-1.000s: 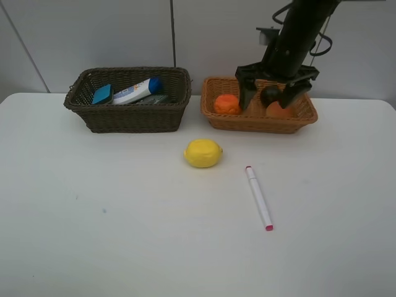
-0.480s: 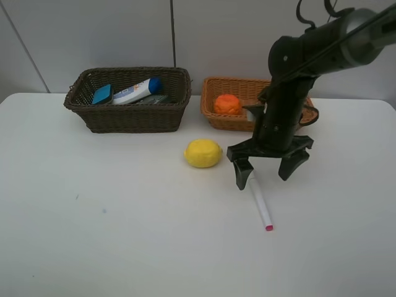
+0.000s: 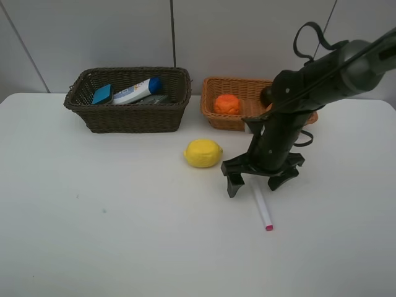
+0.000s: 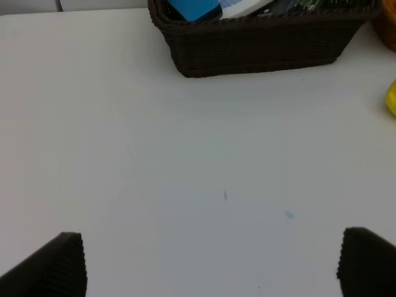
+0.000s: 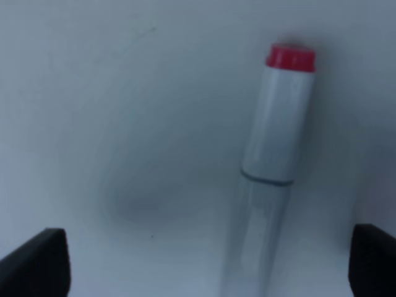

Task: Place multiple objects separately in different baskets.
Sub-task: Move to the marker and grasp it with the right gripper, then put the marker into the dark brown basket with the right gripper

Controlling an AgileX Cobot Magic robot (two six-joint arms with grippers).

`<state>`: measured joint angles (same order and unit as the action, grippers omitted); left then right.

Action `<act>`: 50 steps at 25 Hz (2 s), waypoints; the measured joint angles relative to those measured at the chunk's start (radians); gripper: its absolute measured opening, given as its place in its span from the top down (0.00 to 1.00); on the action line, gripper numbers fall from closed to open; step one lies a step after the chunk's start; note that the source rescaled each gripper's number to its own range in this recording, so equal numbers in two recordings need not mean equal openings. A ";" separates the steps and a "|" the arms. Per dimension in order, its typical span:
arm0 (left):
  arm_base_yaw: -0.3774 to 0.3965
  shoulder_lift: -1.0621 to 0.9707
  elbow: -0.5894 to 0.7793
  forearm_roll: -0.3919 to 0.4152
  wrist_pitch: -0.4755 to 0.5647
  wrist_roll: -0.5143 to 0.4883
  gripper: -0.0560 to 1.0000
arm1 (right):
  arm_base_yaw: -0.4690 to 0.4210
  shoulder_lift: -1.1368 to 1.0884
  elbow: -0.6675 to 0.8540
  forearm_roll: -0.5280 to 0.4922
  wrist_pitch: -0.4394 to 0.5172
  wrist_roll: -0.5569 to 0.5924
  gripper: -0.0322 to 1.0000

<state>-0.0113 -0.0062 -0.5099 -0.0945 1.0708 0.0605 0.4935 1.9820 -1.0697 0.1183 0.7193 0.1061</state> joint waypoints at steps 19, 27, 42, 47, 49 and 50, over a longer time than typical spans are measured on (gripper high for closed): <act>0.000 0.000 0.000 0.000 0.000 0.000 0.00 | 0.000 -0.002 0.033 -0.048 -0.060 0.001 0.97; 0.000 0.000 0.000 0.000 0.000 0.000 0.00 | 0.000 -0.183 -0.023 -0.099 0.000 0.001 0.97; 0.000 0.000 0.000 0.000 0.000 0.000 0.00 | 0.045 -0.047 -0.474 0.124 -0.772 -0.054 0.97; 0.000 0.000 0.000 0.000 -0.001 0.000 0.00 | 0.107 0.107 -0.493 0.057 -1.094 -0.068 0.97; 0.000 0.000 0.000 0.000 -0.001 0.000 0.00 | 0.122 0.173 -0.510 0.000 -1.154 -0.068 0.97; 0.000 0.000 0.000 0.000 -0.001 0.000 0.00 | 0.127 0.198 -0.518 -0.020 -1.170 -0.068 0.97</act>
<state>-0.0113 -0.0062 -0.5099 -0.0945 1.0696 0.0605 0.6205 2.1795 -1.5877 0.0985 -0.4506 0.0379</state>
